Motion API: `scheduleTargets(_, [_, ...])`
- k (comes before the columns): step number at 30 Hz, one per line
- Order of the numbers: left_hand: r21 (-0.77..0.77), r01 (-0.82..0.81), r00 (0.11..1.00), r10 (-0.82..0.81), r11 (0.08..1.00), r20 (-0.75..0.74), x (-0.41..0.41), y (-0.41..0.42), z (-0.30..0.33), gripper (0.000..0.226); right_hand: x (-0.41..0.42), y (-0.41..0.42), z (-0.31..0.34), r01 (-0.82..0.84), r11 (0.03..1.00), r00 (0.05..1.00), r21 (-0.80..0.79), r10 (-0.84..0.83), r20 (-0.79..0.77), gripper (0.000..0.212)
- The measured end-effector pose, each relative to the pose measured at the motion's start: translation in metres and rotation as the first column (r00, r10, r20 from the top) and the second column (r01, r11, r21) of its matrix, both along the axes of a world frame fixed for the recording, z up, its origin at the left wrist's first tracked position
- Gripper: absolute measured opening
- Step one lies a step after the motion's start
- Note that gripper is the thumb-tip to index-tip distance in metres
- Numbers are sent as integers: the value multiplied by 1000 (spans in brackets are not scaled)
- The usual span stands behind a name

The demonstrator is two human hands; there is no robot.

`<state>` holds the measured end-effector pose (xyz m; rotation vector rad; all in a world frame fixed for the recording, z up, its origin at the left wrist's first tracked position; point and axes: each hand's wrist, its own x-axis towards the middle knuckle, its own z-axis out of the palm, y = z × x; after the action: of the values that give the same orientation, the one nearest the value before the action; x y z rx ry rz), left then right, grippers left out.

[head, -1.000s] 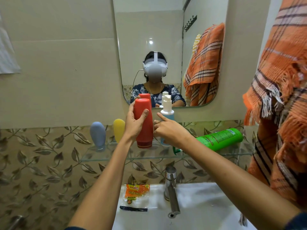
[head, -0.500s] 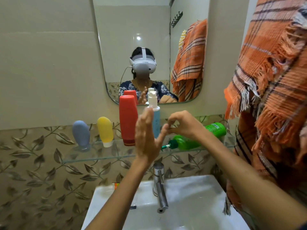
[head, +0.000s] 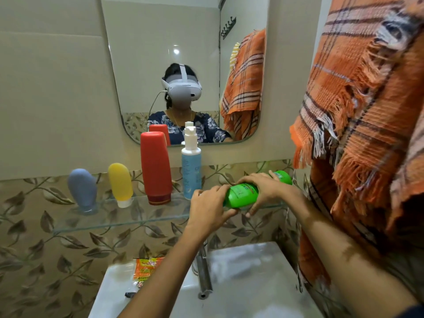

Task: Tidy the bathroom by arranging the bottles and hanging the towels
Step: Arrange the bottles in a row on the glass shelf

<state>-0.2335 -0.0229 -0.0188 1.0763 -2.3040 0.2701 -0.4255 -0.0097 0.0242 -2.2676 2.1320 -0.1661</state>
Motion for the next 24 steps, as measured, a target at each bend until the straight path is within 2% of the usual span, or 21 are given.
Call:
scheduleTargets(4, [-6, 4, 1000, -4, 1000, 26, 0, 1, 3, 56, -1, 3, 5, -20, 1000, 999, 0, 20, 30, 79])
scheduleTargets(9, [-77, 9, 1000, -11, 997, -25, 2, 2, 15, 44, 1, 0, 15, -50, 998, 996, -30, 52, 67, 61])
scheduleTargets(11, [-167, -27, 998, 16, 986, -67, 2, 4, 25, 44, 0, 1, 22, -91, 994, 970, -58, 101, 219, 58])
scheduleTargets(14, [-388, -69, 974, -23, 919, -227, -2, 8, 41, 47, 0, 6, 33, -187, 974, 796, -127, 226, 562, 47])
scheduleTargets(17, [-537, -78, 909, -161, 840, -384, -10, 9, 55, 60, 3, 10, 41, -212, 955, 637, -209, 297, 711, 33])
scheduleTargets(19, [-482, -50, 840, -225, 875, -494, -18, 9, 61, 74, 6, 9, 42, -203, 947, 558, -250, 322, 765, 33])
scheduleTargets(21, [-320, 94, 723, -286, 943, -629, -24, 8, 64, 84, 10, 6, 39, -180, 944, 479, -277, 330, 814, 38])
scheduleTargets(24, [-132, 326, 571, -306, 936, -762, -30, 1, 63, 79, 15, -2, 36, -134, 944, 388, -302, 331, 860, 67])
